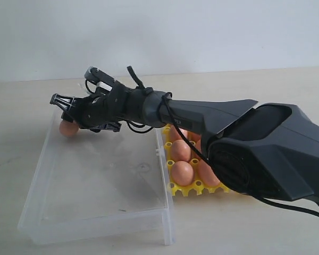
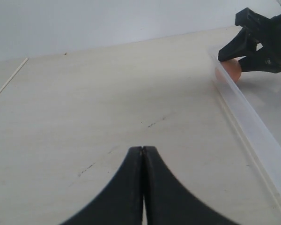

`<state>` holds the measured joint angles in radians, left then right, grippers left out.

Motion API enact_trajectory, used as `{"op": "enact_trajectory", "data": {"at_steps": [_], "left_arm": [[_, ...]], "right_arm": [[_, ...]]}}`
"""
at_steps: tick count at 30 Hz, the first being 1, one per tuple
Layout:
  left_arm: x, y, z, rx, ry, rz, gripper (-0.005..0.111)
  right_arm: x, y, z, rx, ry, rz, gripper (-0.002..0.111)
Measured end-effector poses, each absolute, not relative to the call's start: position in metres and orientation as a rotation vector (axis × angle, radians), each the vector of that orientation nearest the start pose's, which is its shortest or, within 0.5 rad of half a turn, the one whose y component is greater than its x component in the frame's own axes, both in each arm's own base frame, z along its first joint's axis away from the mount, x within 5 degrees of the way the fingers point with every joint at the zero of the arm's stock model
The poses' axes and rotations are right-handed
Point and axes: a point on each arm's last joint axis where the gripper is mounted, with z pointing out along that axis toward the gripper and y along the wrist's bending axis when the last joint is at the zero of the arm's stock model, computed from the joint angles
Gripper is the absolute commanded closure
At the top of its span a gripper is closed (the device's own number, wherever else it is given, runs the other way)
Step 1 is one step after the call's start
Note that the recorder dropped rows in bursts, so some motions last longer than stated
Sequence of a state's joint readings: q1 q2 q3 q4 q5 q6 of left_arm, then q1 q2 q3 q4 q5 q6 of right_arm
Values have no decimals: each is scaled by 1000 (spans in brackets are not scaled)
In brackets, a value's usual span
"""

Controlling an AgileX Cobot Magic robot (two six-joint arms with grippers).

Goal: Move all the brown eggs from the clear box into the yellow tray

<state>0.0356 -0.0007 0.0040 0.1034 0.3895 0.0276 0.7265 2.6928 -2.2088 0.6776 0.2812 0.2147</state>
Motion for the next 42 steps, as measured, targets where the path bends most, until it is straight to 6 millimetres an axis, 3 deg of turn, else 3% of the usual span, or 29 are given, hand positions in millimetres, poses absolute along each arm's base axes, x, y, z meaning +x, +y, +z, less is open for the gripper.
{"op": "enact_trajectory", "data": {"at_steps": [9, 19, 27, 33, 38, 40, 42], "left_arm": [[52, 5, 177, 55, 1876, 146, 107], [52, 5, 177, 55, 1876, 146, 107], [52, 5, 177, 55, 1876, 146, 107], [52, 5, 177, 55, 1876, 146, 107], [52, 5, 177, 55, 1876, 146, 107], [52, 5, 177, 55, 1876, 146, 107], [52, 5, 177, 55, 1876, 146, 107]], "right_arm": [[423, 398, 93, -68, 2424, 975, 108], [415, 386, 153, -291, 2362, 830, 108], [393, 359, 177, -393, 2354, 691, 108], [365, 328, 204, -413, 2271, 646, 108], [311, 274, 257, -530, 2072, 569, 108], [299, 252, 271, -524, 2014, 556, 108], [299, 234, 272, -478, 1989, 543, 108]]}}
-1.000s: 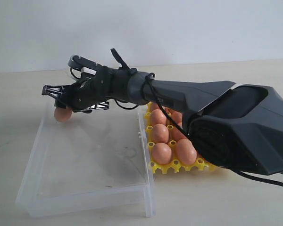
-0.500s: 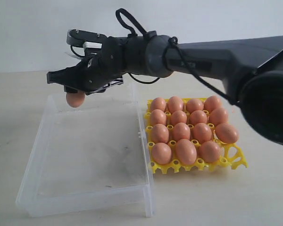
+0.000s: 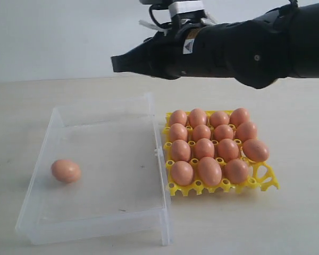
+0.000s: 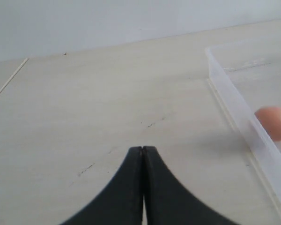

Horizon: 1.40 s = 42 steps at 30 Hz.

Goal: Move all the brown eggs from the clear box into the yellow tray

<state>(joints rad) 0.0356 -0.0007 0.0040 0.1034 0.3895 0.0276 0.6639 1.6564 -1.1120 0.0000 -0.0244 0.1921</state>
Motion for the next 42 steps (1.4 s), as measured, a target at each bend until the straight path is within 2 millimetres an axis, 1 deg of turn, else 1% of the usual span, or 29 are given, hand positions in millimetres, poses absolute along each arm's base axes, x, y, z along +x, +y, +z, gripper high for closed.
{"op": "enact_trajectory", "data": {"at_steps": [1, 3, 5, 6, 7, 10, 11, 13, 16, 18, 23, 28, 32, 36, 39, 42], "left_arm": [[52, 5, 177, 55, 1876, 146, 107], [52, 5, 177, 55, 1876, 146, 107], [52, 5, 177, 55, 1876, 146, 107], [52, 5, 177, 55, 1876, 146, 107], [52, 5, 177, 55, 1876, 146, 107], [52, 5, 177, 55, 1876, 146, 107], [52, 5, 177, 55, 1876, 146, 107], [52, 5, 177, 55, 1876, 146, 107], [52, 5, 177, 55, 1876, 146, 107], [52, 5, 177, 55, 1876, 146, 107], [52, 5, 177, 55, 1876, 146, 107], [52, 5, 177, 55, 1876, 146, 107], [52, 5, 177, 55, 1876, 146, 107], [52, 5, 177, 55, 1876, 146, 107], [52, 5, 177, 55, 1876, 146, 107], [52, 5, 177, 55, 1876, 146, 107]], "right_arm": [[302, 228, 270, -462, 1997, 531, 108], [304, 225, 261, -466, 2057, 505, 105], [304, 226, 246, -486, 2135, 478, 92], [304, 228, 239, -500, 2169, 466, 84], [302, 232, 231, -522, 2202, 459, 78], [296, 243, 221, -570, 2228, 460, 61], [294, 247, 217, -595, 2233, 459, 58], [290, 256, 212, -652, 2235, 453, 55], [285, 275, 206, -755, 2237, 440, 55], [282, 291, 206, -829, 2234, 435, 55], [275, 331, 214, -1023, 2180, 417, 55], [270, 357, 210, -1225, 2173, 352, 55], [265, 365, 196, -1368, 2237, 287, 55], [261, 368, 186, -1488, 2267, 251, 55], [259, 370, 184, -1561, 2245, 257, 55], [258, 371, 183, -1652, 2181, 260, 55]]}}
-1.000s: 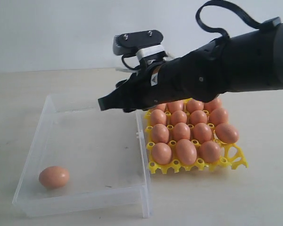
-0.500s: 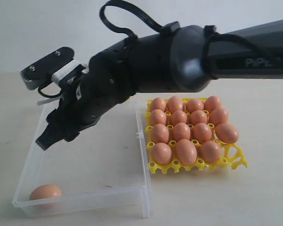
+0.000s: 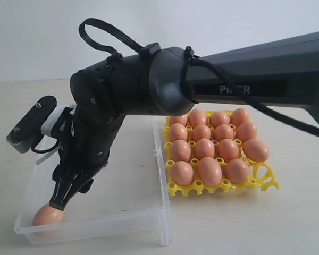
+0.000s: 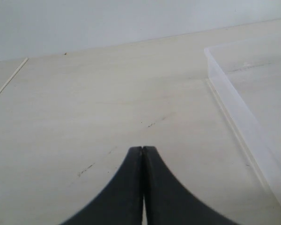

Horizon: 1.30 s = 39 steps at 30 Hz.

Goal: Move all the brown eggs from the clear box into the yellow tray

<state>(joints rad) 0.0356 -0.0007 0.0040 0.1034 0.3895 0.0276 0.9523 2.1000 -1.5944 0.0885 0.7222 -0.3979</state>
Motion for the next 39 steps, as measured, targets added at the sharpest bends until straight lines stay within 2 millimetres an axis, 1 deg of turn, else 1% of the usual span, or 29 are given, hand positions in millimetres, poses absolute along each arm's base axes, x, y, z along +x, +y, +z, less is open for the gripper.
{"op": "enact_trajectory", "data": {"at_steps": [4, 9, 10, 13, 14, 16, 21, 27, 29, 36, 39], "left_arm": [[52, 5, 177, 55, 1876, 146, 107], [52, 5, 177, 55, 1876, 146, 107], [52, 5, 177, 55, 1876, 146, 107], [52, 5, 177, 55, 1876, 146, 107], [52, 5, 177, 55, 1876, 146, 107], [52, 5, 177, 55, 1876, 146, 107], [52, 5, 177, 55, 1876, 146, 107], [52, 5, 177, 55, 1876, 146, 107], [52, 5, 177, 55, 1876, 146, 107], [52, 5, 177, 55, 1876, 146, 107], [52, 5, 177, 55, 1876, 146, 107]], "right_arm": [[255, 377, 180, -1791, 2043, 311, 55], [249, 386, 183, -1867, 1885, 371, 55], [248, 388, 183, -1873, 1865, 374, 54], [244, 392, 184, -1891, 1823, 378, 46], [243, 392, 184, -1893, 1821, 380, 43], [242, 393, 184, -1896, 1814, 384, 41], [236, 397, 184, -1896, 1810, 401, 41], [225, 404, 183, -1900, 1810, 432, 43], [223, 407, 178, -1912, 1810, 433, 44], [223, 411, 146, -1918, 1897, 443, 44], [224, 412, 138, -1905, 1927, 441, 44]]}}
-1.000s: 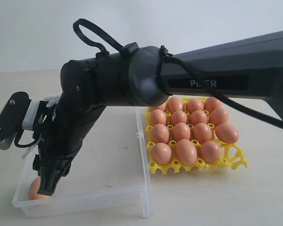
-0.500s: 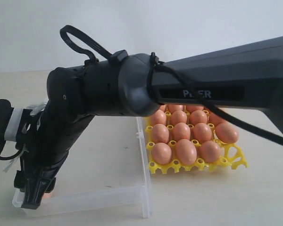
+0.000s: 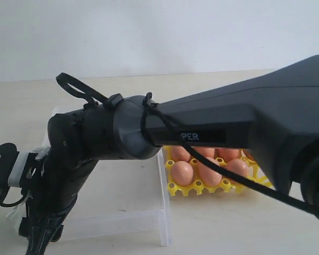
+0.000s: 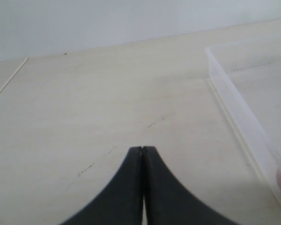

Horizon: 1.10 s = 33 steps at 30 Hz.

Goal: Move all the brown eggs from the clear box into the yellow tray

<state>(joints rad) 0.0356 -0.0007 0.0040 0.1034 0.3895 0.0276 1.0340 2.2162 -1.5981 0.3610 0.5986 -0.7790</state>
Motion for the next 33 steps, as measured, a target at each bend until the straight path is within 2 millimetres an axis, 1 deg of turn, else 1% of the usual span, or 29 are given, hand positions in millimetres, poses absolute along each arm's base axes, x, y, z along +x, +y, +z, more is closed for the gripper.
{"op": "enact_trajectory", "data": {"at_steps": [7, 10, 14, 21, 24, 26, 29, 33], "left_arm": [[52, 5, 177, 55, 1876, 146, 107], [52, 5, 177, 55, 1876, 146, 107], [52, 5, 177, 55, 1876, 146, 107], [52, 5, 177, 55, 1876, 146, 107], [52, 5, 177, 55, 1876, 146, 107], [52, 5, 177, 55, 1876, 146, 107], [52, 5, 177, 55, 1876, 146, 107], [52, 5, 177, 55, 1876, 146, 107]], "right_arm": [[225, 413, 126, -1878, 1986, 445, 44], [225, 413, 125, -1845, 2024, 455, 44], [224, 413, 136, -1791, 2080, 483, 44], [227, 423, 180, -1702, 2130, 565, 45], [229, 428, 194, -1629, 2157, 600, 47], [230, 429, 197, -1589, 2181, 608, 47], [231, 427, 197, -1592, 2193, 579, 47], [235, 424, 189, -1626, 2195, 481, 47]]}}
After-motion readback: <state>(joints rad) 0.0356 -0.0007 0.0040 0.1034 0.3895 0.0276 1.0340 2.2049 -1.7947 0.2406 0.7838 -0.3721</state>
